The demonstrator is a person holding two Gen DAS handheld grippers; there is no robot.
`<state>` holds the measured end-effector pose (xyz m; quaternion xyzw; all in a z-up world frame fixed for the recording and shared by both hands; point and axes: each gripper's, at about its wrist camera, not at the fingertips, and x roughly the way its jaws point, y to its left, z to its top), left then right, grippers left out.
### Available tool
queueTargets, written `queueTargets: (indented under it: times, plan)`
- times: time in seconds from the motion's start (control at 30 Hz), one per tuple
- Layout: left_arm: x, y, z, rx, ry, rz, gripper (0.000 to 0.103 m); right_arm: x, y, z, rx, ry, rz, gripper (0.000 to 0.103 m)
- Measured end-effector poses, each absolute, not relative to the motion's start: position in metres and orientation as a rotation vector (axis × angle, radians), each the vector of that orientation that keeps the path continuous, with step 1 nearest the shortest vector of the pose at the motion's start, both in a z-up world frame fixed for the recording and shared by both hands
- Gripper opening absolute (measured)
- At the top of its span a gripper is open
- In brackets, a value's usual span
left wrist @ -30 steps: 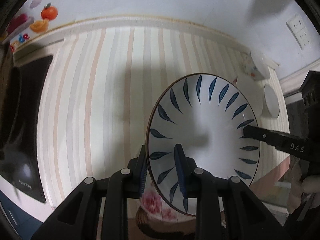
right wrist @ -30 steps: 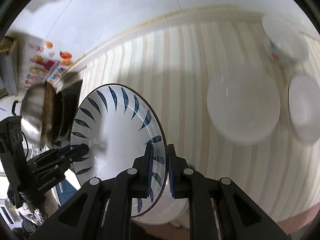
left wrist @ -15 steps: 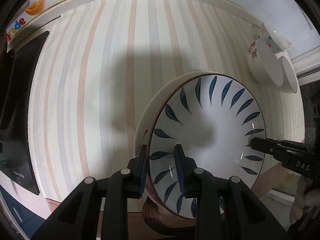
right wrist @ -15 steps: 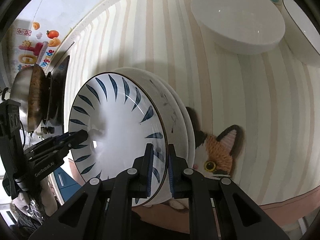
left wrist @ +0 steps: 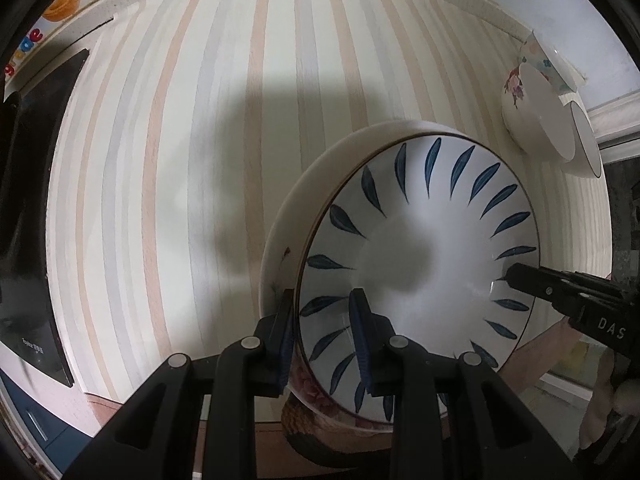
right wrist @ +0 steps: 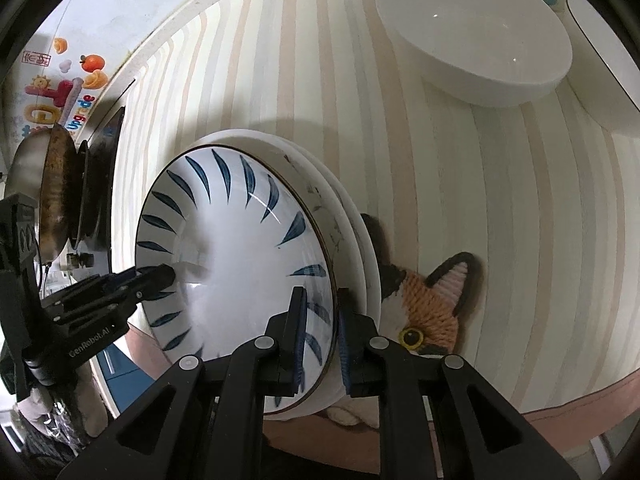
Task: Organize plates and bowls
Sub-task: 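Open both tools and lift them away from the plate stack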
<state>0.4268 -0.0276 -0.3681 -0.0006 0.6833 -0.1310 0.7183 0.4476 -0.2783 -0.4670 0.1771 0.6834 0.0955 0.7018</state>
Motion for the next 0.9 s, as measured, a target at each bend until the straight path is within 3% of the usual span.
queueTargets:
  times: [0.37,0.57,0.73,0.9]
  plan:
    - [0.417,-0.03,-0.358,0.023,1.473,-0.245,0.024,0.444,-0.286,-0.461,0.408,1.526,0.185,0.018]
    - [0.391,-0.033,-0.316,0.048,1.393,-0.232,0.024,0.43,-0.276,-0.426,0.317,1.471,0.163,0.019]
    - [0.369,-0.028,-0.269,0.037,1.305,-0.233,0.024,0.403,-0.261,-0.377,0.264,1.397,0.152,0.033]
    - [0.348,-0.019,-0.23,0.019,1.257,-0.258,0.026,0.373,-0.249,-0.329,0.258,1.322,0.148,0.039]
